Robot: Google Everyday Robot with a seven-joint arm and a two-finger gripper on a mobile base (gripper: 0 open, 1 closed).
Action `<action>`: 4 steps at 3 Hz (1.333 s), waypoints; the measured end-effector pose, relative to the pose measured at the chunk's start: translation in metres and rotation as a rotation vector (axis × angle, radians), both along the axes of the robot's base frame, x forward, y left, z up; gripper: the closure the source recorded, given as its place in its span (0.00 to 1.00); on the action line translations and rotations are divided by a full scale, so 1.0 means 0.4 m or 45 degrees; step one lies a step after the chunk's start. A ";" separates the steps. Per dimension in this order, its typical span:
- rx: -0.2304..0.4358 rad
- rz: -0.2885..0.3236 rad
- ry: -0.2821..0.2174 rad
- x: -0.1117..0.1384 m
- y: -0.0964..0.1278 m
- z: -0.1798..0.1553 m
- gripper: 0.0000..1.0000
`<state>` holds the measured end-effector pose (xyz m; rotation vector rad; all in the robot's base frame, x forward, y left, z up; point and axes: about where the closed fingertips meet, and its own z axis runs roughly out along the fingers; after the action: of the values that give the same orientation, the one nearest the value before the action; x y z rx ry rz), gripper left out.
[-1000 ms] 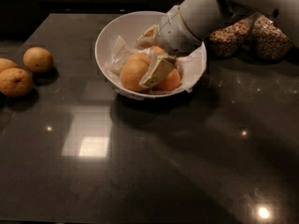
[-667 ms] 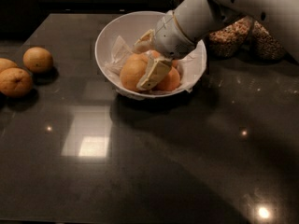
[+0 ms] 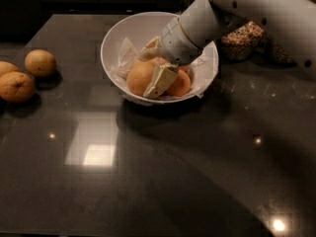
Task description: Pick orange from white bowl
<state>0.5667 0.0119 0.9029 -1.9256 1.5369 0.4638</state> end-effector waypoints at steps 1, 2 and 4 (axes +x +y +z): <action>-0.002 0.013 0.016 0.009 0.015 -0.016 0.32; -0.003 0.017 0.027 0.013 0.023 -0.025 0.37; -0.003 0.017 0.027 0.012 0.023 -0.025 0.79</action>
Offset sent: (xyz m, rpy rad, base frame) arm 0.0092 0.0122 -0.0171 -0.0035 0.0382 0.0132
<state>0.5717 0.0211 0.8928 -1.9399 1.5392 0.4901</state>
